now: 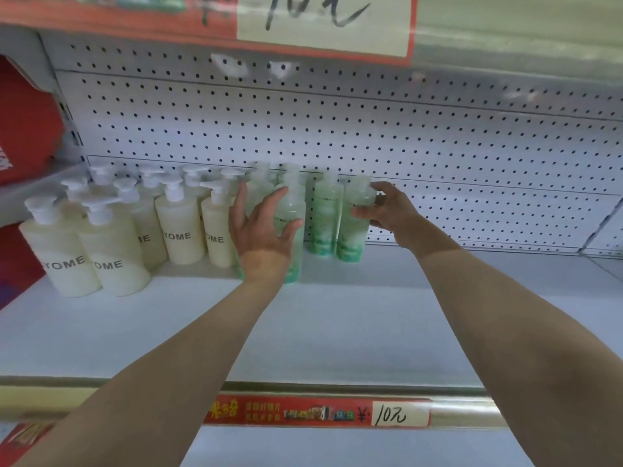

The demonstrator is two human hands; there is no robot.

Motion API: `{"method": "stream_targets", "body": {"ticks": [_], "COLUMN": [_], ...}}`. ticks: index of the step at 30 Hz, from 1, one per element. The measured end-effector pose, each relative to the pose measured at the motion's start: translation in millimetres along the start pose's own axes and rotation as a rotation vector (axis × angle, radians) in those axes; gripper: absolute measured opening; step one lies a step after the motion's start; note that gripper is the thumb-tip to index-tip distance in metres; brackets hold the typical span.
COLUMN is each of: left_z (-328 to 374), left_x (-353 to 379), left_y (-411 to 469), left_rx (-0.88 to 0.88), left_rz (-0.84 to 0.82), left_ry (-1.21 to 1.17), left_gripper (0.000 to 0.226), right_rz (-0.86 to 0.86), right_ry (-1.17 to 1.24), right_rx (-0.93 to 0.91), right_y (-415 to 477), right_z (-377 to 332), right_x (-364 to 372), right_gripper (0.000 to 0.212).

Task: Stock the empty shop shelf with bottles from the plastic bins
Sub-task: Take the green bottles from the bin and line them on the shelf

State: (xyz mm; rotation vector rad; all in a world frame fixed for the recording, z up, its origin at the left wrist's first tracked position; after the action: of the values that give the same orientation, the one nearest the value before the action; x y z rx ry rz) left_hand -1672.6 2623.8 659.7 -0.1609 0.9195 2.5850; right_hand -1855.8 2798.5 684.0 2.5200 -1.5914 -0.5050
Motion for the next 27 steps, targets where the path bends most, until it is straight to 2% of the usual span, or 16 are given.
{"method": "stream_targets", "body": {"ticks": [6, 11, 16, 17, 20, 21, 23, 27], "left_z": [-3, -12, -11, -10, -9, -8, -6, 10], "left_x": [3, 6, 2, 0, -5, -7, -16, -56], "left_y": [4, 7, 5, 5, 10, 13, 18, 29], "left_rx": [0.03, -0.011, 0.031, 0.053, 0.067, 0.054, 0.023, 0.04], "left_rz": [0.044, -0.066, -0.032, -0.009, -0.05, -0.088, -0.151, -0.189], "left_ry": [-0.002, 0.068, 0.062, 0.059, 0.098, 0.124, 0.158, 0.178], "left_gripper": [0.045, 0.045, 0.044, 0.044, 0.047, 0.048, 0.051, 0.056], "right_rz": [0.015, -0.005, -0.014, -0.018, 0.056, 0.106, 0.163, 0.109], "right_ry": [-0.005, -0.078, -0.182, -0.218, -0.353, -0.41, -0.514, -0.668], "right_rx": [0.024, -0.006, 0.024, 0.041, 0.084, 0.077, 0.034, -0.073], "right_y": [17, 27, 25, 23, 13, 7, -3, -32], "right_z": [20, 21, 19, 17, 1, -8, -29, -73], "right_x": [1, 6, 7, 7, 6, 5, 6, 23], "right_gripper": [0.068, 0.058, 0.047, 0.047, 0.079, 0.083, 0.079, 0.073]}}
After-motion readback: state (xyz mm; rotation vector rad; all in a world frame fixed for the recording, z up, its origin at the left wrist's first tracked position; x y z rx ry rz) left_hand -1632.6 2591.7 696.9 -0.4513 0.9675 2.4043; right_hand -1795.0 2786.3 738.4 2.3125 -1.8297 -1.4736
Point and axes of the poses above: each hand's wrist, its own y-axis towards the middle knuckle, its own x-axis out of the palm, z = x × y, the point moved 3 cm from there along y, towards the middle knuckle, and after that the axes turned 12 degrees about -x, right-handed, at the moved point
